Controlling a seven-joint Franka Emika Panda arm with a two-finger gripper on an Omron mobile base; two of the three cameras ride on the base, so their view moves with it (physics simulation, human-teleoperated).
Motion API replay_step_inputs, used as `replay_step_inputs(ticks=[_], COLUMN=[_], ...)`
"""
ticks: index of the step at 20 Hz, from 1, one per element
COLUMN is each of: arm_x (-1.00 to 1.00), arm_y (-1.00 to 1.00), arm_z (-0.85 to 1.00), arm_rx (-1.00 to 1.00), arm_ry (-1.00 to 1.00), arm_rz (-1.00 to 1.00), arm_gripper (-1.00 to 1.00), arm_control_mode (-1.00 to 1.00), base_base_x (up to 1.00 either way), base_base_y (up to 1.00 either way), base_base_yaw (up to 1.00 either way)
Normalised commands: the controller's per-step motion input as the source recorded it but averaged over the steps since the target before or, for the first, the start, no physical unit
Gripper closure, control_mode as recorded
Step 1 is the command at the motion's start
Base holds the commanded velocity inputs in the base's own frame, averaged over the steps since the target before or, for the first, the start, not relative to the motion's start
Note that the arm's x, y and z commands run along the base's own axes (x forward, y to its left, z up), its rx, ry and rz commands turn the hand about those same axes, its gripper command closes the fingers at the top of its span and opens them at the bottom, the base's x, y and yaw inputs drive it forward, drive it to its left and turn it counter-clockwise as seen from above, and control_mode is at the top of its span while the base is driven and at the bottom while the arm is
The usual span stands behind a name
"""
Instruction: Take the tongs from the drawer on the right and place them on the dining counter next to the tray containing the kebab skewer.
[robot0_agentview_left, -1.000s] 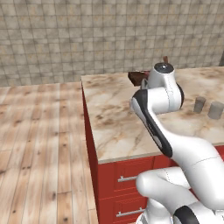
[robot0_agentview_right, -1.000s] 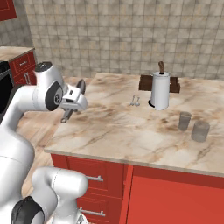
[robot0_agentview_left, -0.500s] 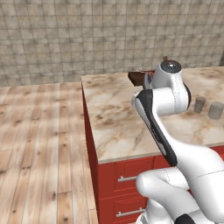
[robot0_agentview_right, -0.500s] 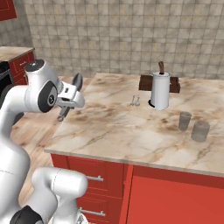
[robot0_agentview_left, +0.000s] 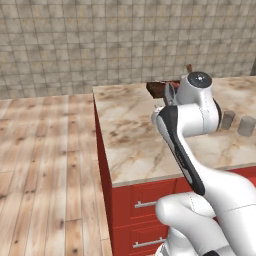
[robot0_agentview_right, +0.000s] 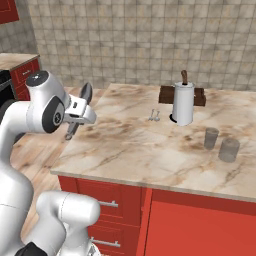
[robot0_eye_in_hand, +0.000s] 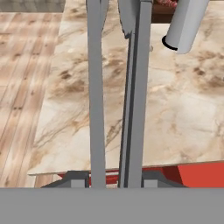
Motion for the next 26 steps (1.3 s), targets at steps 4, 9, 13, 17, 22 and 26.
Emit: replay_step_inputs(ticks=[4,9,13,17,22,26], arm_x=[-0.04,0.0,-0.05,0.0,0.0,0.0], arm_y=[0.0,0.0,0.0,0.0,0.0,0.0], arm_z=[0.03,0.0,0.0,0.0,0.0,0.0], arm_rx=[0.0,0.0,0.0,0.0,0.0,0.0], arm_ry=[0.0,0.0,0.0,0.0,0.0,0.0], arm_rz=[0.01,0.01,0.01,0.0,0.0,0.0], arm_gripper=[1.0,1.0,1.0,1.0,1.0,1.0], arm_control_mode=[-1.0,-1.0,1.0,1.0,1.0,1.0], base_base_x=[0.0,0.0,-0.05,-0.28,-0.29,-0.37], base_base_y=[0.0,0.0,0.0,0.09,0.26,0.47], base_base_yaw=[0.0,0.0,0.01,0.04,0.06,0.04])
